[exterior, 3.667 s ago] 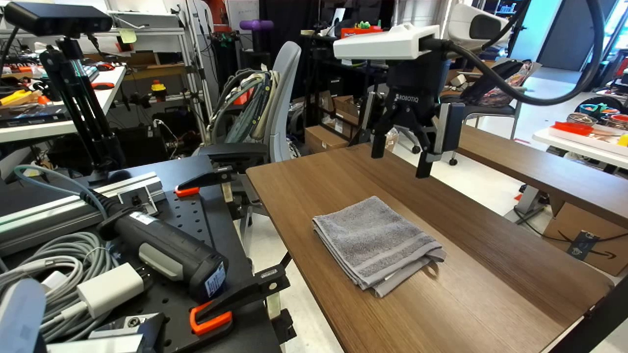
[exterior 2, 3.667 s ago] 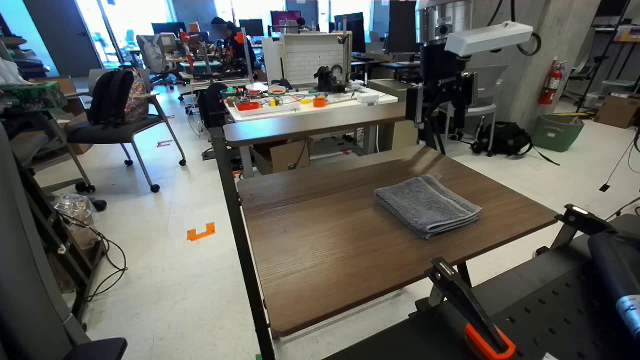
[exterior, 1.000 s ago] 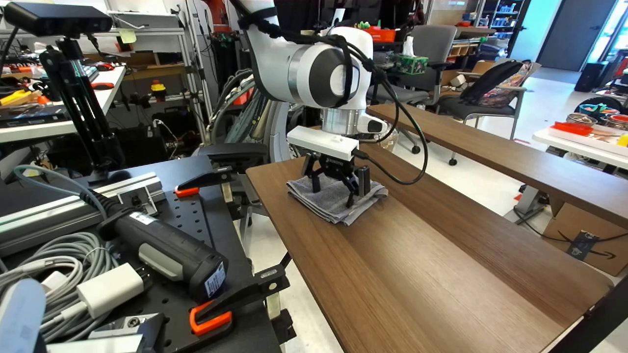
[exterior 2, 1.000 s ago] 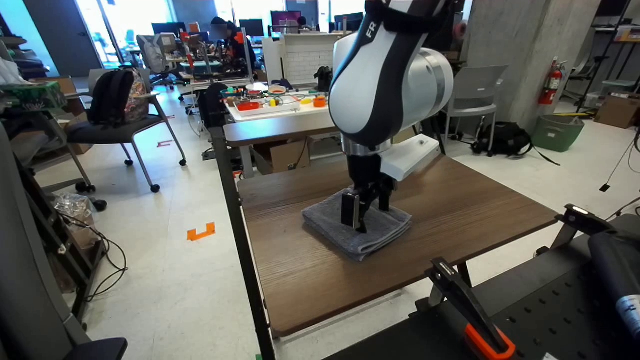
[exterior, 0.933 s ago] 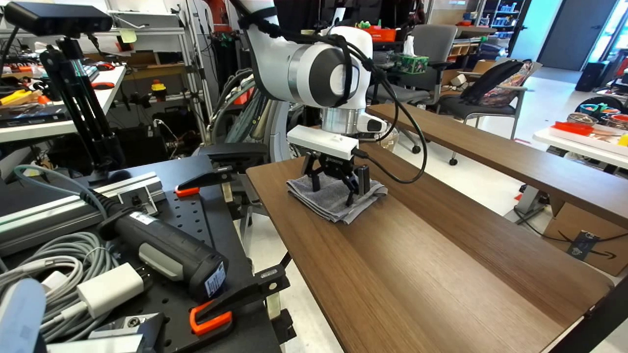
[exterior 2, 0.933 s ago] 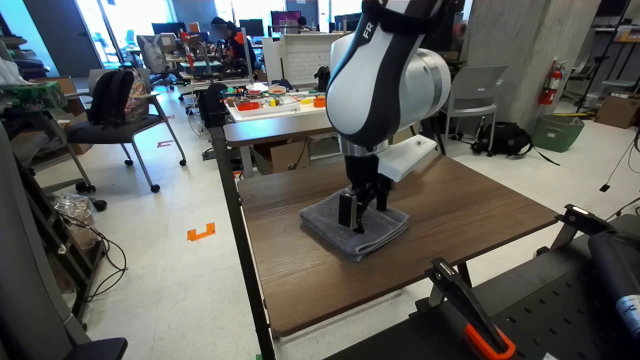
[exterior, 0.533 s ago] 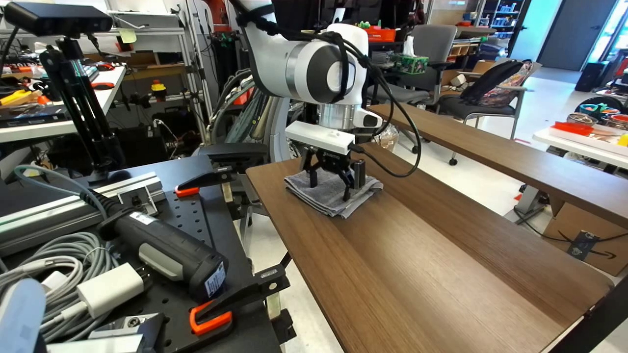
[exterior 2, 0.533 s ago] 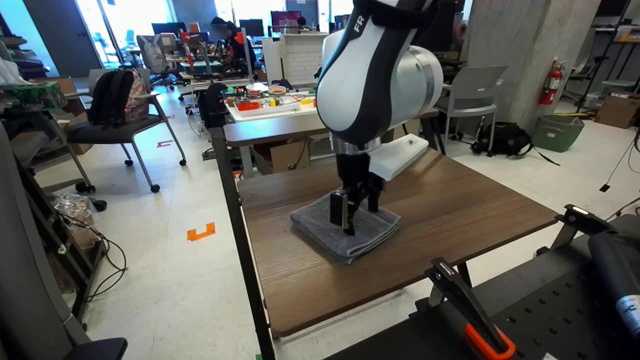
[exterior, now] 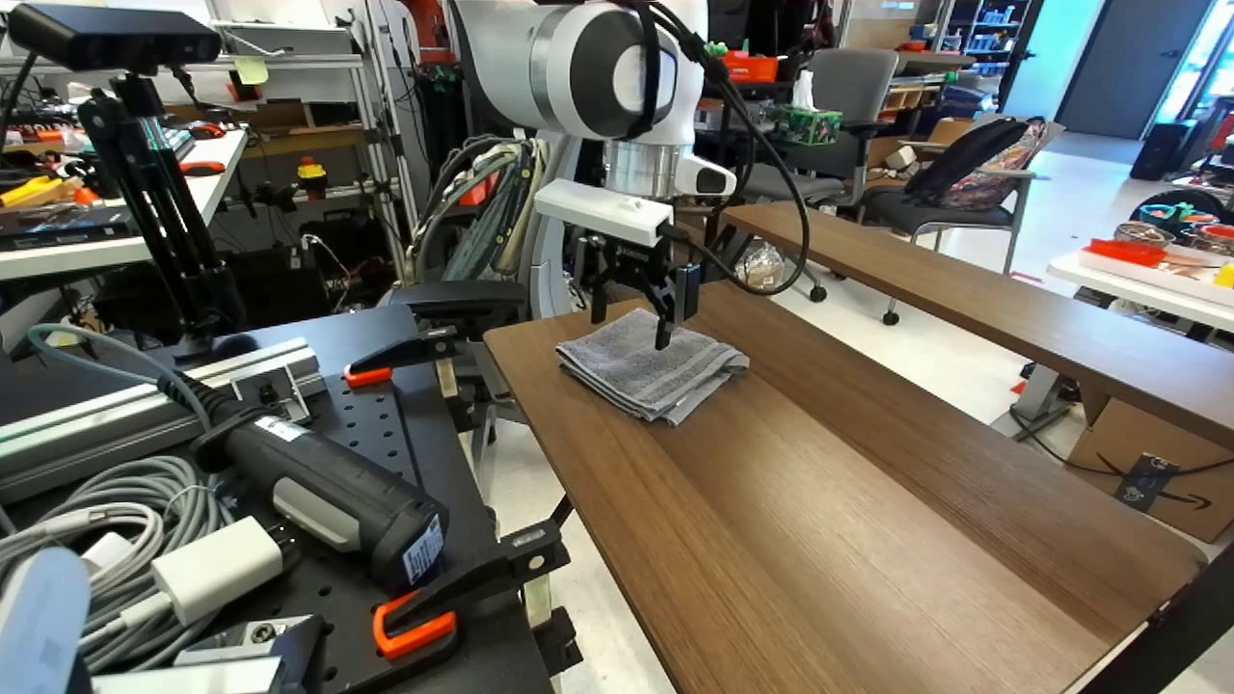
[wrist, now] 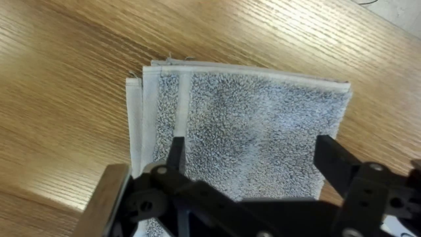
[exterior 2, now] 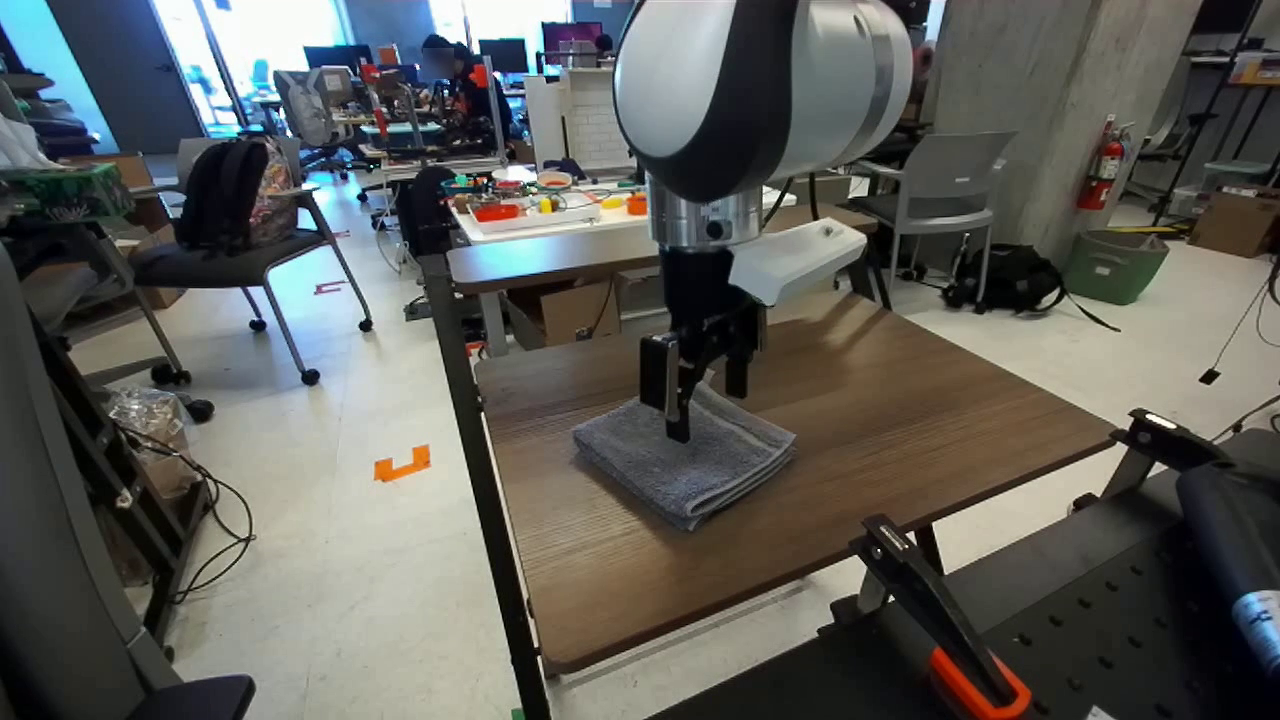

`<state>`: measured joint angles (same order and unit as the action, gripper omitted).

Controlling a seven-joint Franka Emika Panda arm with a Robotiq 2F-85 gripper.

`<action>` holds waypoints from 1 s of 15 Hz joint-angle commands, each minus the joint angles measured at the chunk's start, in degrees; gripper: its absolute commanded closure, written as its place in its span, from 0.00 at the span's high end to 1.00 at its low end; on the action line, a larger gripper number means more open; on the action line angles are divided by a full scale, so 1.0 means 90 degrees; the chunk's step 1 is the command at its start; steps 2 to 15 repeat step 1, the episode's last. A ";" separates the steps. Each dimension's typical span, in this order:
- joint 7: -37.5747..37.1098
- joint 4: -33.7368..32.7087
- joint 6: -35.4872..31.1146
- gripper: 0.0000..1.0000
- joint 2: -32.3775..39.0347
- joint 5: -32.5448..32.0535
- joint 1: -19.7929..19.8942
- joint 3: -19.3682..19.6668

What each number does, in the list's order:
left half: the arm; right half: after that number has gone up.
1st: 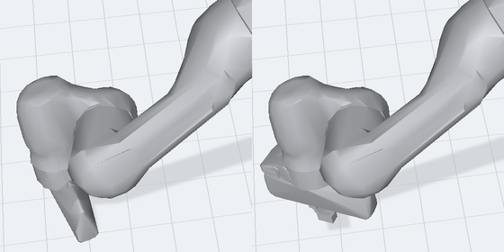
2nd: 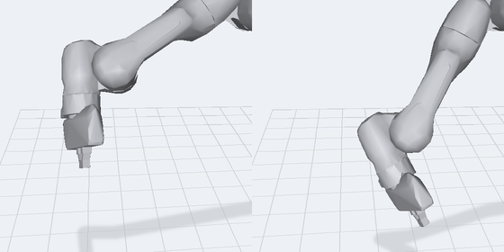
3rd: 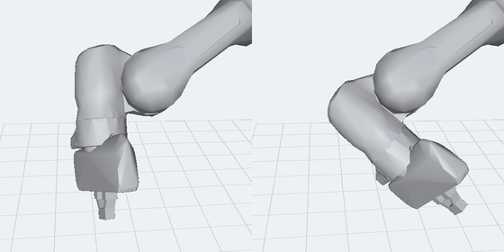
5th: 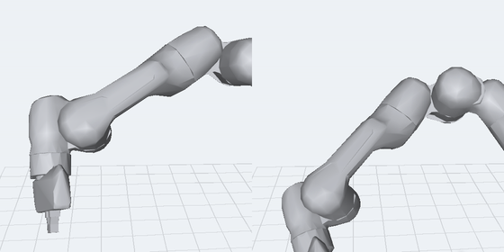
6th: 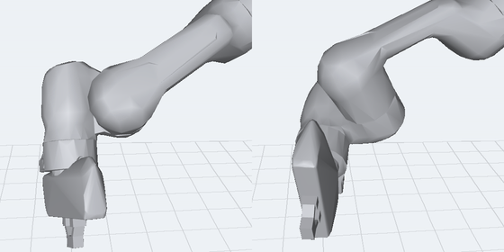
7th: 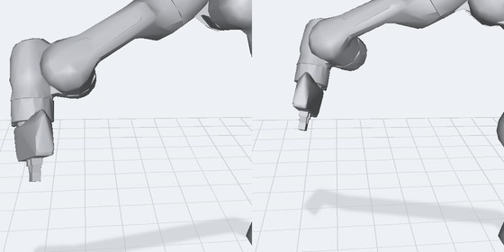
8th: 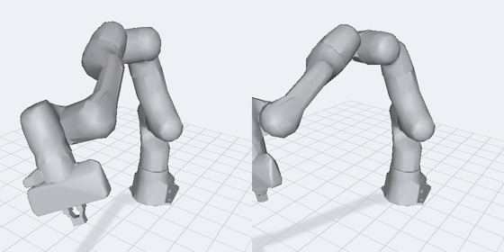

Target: Slide the towel to the left

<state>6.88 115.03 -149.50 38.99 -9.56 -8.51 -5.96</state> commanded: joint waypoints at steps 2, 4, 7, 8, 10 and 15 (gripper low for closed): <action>0.0011 0.0040 0.0010 1.00 -0.0038 0.0017 0.0004 0.0011; 0.0011 0.0040 0.0010 1.00 -0.0038 0.0017 0.0004 0.0011; 0.0011 0.0040 0.0010 1.00 -0.0038 0.0017 0.0004 0.0011; 0.0011 0.0040 0.0010 1.00 -0.0038 0.0017 0.0004 0.0011; 0.0011 0.0040 0.0010 1.00 -0.0038 0.0017 0.0004 0.0011; 0.0011 0.0040 0.0010 1.00 -0.0038 0.0017 0.0004 0.0011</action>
